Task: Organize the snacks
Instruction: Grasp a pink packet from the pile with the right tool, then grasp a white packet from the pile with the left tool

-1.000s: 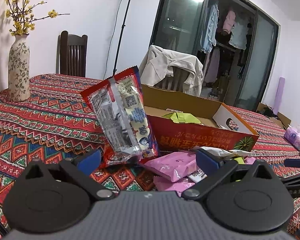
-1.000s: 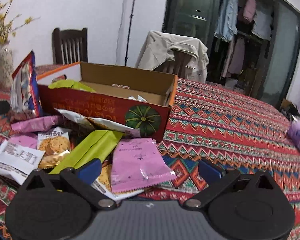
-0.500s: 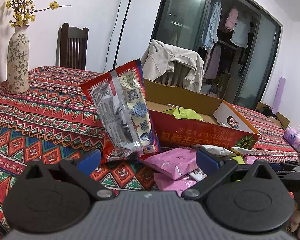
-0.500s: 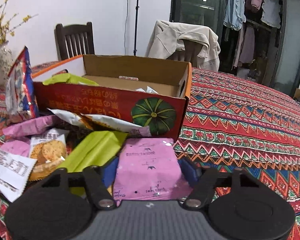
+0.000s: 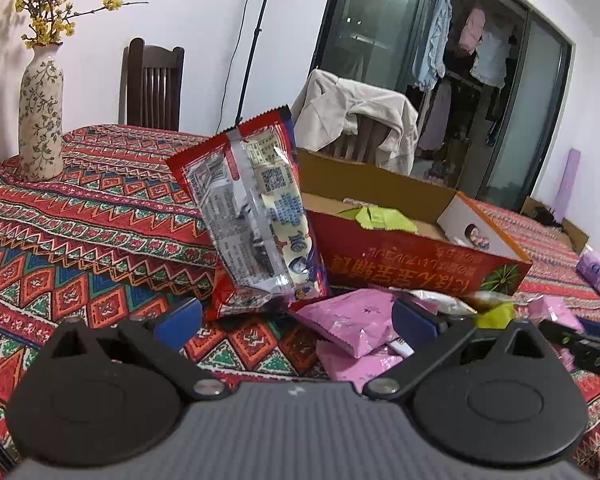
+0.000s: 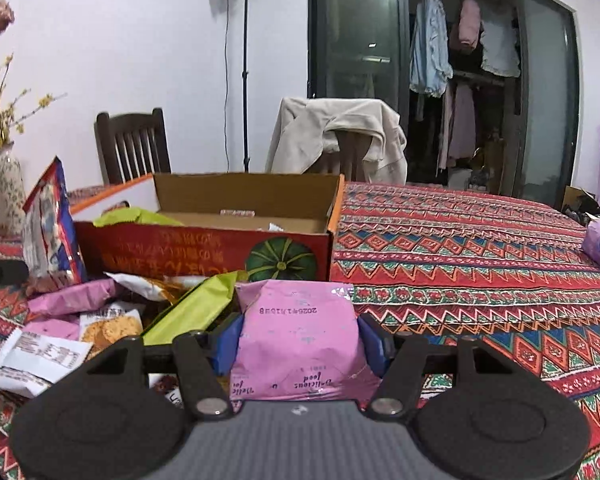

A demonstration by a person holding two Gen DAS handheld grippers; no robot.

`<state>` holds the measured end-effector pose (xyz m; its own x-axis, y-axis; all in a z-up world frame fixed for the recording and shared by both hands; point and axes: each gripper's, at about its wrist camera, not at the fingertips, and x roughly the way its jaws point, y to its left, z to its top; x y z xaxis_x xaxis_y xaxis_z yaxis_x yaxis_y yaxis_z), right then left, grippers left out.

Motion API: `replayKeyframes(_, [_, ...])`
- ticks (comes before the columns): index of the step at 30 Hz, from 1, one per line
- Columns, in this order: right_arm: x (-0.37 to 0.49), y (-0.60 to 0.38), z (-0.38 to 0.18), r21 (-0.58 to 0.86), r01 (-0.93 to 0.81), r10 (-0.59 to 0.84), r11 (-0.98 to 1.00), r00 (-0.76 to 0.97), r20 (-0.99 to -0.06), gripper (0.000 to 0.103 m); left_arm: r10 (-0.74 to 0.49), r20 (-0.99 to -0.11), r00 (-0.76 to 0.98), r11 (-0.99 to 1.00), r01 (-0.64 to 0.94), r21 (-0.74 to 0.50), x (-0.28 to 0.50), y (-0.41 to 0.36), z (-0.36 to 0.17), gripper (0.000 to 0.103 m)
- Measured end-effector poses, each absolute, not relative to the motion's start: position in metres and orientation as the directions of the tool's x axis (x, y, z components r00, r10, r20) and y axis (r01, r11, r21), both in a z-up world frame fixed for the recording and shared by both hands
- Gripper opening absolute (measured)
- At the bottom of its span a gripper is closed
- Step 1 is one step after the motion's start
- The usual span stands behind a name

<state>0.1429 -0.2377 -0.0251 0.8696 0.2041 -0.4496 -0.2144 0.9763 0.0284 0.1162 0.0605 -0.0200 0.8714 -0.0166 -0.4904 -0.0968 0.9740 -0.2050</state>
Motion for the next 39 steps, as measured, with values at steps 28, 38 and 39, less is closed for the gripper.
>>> replayKeyframes(28, [0.133,-0.251,-0.026,0.154,-0.304,0.341,0.94,0.846,-0.41,0.061,0.06,-0.574,0.817,0.973,0.081,0.218,0.089,-0.072,-0.044,0.103])
replayKeyframes(38, [0.131,-0.251,-0.026,0.164,-0.313,0.353,0.936,0.845,-0.403,0.061,0.038,-0.62,0.784,0.998,0.007,0.07,0.121,-0.041,-0.039,0.103])
replayKeyframes(39, [0.131,-0.251,-0.026,0.163,-0.312,0.352,0.936,0.844,-0.404,0.061,0.029,-0.624,0.781,0.999,0.004,0.052,0.122,-0.039,-0.039,0.103])
